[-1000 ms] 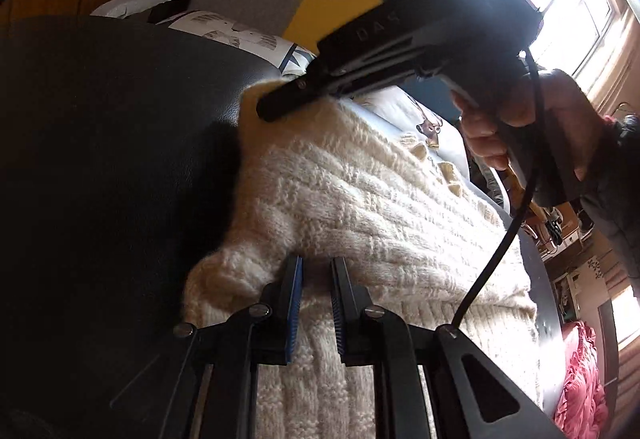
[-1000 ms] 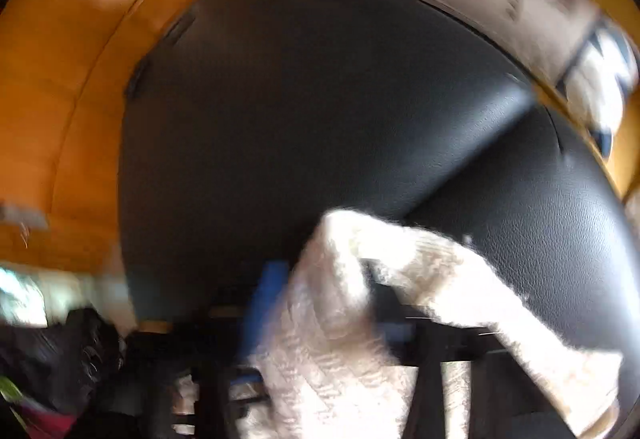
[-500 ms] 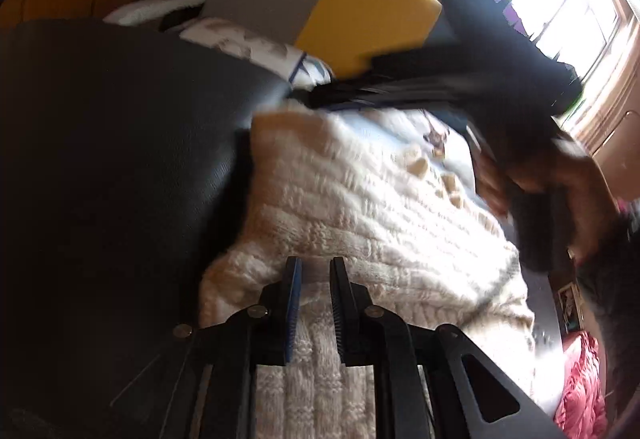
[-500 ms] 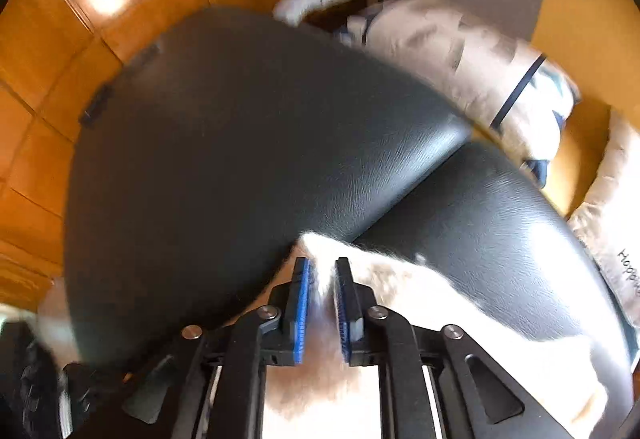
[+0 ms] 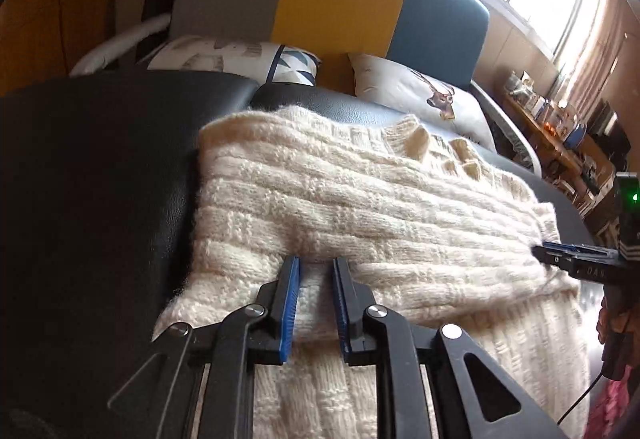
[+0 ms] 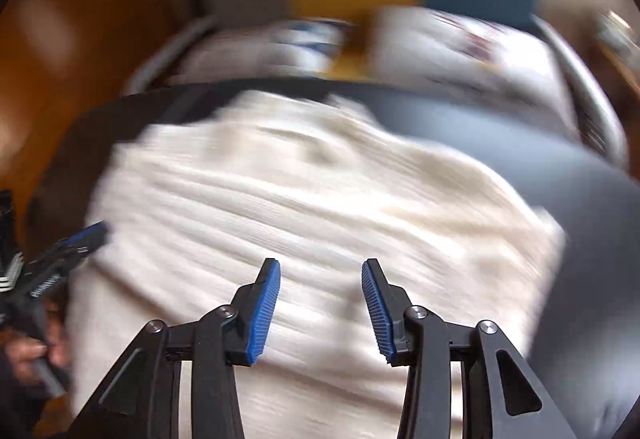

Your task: Fold clothes

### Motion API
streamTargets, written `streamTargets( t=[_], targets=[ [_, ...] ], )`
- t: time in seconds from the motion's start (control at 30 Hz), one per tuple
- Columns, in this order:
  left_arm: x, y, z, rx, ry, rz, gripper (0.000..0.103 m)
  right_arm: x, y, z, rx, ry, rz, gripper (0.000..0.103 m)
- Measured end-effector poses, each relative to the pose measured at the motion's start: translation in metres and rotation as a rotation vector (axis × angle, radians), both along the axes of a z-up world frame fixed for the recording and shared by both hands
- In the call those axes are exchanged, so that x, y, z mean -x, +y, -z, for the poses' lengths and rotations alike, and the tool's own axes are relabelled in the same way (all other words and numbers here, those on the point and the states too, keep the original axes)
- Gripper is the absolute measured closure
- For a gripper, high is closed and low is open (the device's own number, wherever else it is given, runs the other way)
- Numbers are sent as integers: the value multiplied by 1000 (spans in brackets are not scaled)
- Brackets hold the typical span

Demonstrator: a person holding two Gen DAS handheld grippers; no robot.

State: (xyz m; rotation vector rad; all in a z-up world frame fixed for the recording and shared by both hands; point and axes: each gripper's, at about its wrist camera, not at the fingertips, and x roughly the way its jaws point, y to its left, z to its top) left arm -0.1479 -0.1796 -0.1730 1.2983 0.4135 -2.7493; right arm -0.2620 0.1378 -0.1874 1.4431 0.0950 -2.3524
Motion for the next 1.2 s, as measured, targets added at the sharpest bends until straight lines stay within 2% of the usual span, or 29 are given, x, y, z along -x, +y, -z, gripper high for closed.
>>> streamTargets(
  t=[0.07,0.17,0.27,0.37,0.4,0.47,0.57,0.73,0.83,1.03,1.13,1.2],
  targets=[
    [0,2,0,15,-8,0,87,-11,22,12,31,40,31,59],
    [1,7,-2,63,-14,25,87,-25,26,15,42,103,45,59],
    [0,11,-12,99,-31,88,87,-22,30,8,95,64,78,58],
    [-33,-4,-29,-24,-2,89,83,-44,52,-15,225,35,94,53],
    [-45,-10,-34,-66,5,88,83,-57,63,-23,281,34,88,43],
    [-71,-20,-41,-142,19,88,83,-85,86,-29,369,-9,82,33],
    [-114,-29,-39,-182,10,104,82,-138,117,-17,466,-100,94,32],
    [-177,-40,-22,-236,-47,83,80,-221,170,16,499,-231,170,32],
    [-208,-50,-10,-274,-81,39,77,-249,181,30,588,-242,189,32],
    [-247,-59,6,-332,-99,12,75,-258,162,39,727,-238,129,32],
    [-254,-52,6,-332,-81,51,69,-255,147,39,725,-225,98,32],
    [-254,-47,9,-333,-83,68,66,-253,144,39,744,-224,93,22]
  ],
)
